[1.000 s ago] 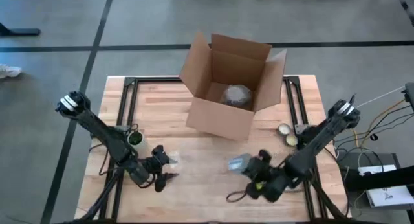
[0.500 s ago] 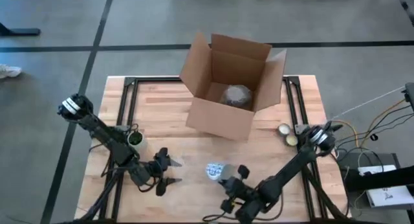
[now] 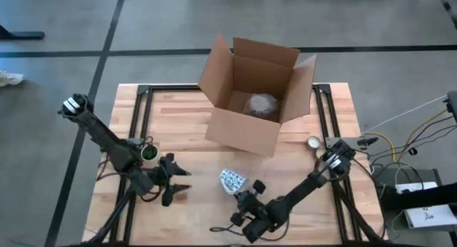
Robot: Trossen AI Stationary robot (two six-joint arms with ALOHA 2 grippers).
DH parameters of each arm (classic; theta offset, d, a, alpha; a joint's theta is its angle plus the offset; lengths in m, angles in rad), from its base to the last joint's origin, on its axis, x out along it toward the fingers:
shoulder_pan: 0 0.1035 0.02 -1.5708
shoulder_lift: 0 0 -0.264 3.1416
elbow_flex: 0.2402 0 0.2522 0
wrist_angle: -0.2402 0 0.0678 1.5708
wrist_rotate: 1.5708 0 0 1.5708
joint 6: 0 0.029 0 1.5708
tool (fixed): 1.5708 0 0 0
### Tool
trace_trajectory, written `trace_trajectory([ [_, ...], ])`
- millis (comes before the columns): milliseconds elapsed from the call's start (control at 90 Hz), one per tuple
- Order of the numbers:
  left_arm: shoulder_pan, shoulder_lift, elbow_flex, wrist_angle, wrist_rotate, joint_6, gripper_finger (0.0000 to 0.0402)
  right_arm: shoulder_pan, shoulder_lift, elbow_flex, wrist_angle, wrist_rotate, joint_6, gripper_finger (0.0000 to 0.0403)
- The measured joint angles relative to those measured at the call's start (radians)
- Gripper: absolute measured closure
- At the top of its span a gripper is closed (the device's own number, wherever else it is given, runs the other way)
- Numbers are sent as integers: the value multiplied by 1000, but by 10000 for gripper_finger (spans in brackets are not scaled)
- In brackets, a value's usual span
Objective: Wrap mug
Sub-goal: Wrap the blue patterned mug with the bubble wrap
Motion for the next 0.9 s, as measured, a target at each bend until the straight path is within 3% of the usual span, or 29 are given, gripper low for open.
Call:
trace_trajectory([
  [200, -2, 22, -29, -4, -24, -79, 206, -12, 12, 14, 37, -74, -34, 374],
  [311, 0, 60, -38, -5, -66, -118, 211, -18, 14, 46, 37, -155, -47, 336],
  [600, -1, 128, -38, 13, -24, -195, 212, -30, 15, 114, 33, -245, -159, 241],
  [700, -1, 149, -38, 25, -23, -208, 214, -28, 15, 140, 35, -259, -223, 229],
  [900, -1, 176, -37, 38, -22, -208, 232, -18, 15, 212, -57, -391, -349, 233],
])
